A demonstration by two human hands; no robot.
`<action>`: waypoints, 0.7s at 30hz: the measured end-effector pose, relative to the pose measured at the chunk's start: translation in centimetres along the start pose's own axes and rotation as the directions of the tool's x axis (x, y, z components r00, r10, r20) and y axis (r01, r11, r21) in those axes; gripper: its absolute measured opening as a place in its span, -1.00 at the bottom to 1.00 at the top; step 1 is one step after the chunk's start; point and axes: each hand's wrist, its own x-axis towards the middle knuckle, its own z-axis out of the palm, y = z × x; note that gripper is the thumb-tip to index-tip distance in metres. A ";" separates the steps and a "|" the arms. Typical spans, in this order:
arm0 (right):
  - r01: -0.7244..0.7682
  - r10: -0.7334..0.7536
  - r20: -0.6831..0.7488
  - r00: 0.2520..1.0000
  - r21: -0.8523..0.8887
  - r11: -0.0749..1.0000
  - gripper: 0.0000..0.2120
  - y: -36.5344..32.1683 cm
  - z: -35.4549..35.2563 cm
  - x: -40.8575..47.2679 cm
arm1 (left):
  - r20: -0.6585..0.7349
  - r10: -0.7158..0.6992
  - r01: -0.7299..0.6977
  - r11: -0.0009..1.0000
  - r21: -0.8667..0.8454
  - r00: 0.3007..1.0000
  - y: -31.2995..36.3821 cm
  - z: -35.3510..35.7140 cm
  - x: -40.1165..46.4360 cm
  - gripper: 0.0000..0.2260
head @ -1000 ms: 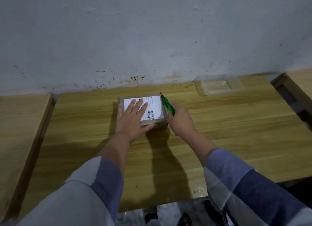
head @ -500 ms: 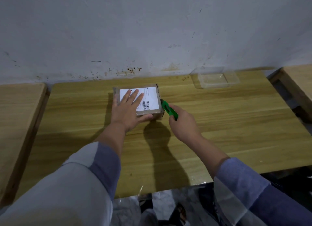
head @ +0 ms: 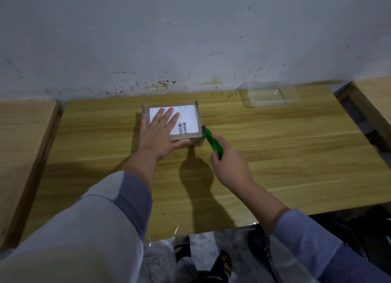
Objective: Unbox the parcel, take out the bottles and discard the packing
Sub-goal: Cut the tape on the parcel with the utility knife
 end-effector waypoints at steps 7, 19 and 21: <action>0.004 -0.004 -0.001 1.000 -0.032 0.999 -0.54 0.6 0.1 -0.9 | 0.008 0.001 -0.001 1.000 -0.001 1.000 0.0 0.0 0.0 -0.10; -0.045 0.051 -0.035 0.998 0.152 0.987 -0.51 2.7 -0.9 -0.8 | 0.007 -0.036 0.036 0.999 -0.014 0.999 0.2 -0.2 -0.1 -0.10; -0.104 0.113 -0.029 0.993 0.228 0.968 -0.47 2.6 -0.5 0.5 | 0.006 -0.049 0.049 0.999 -0.005 0.999 0.5 -0.2 -0.1 -0.10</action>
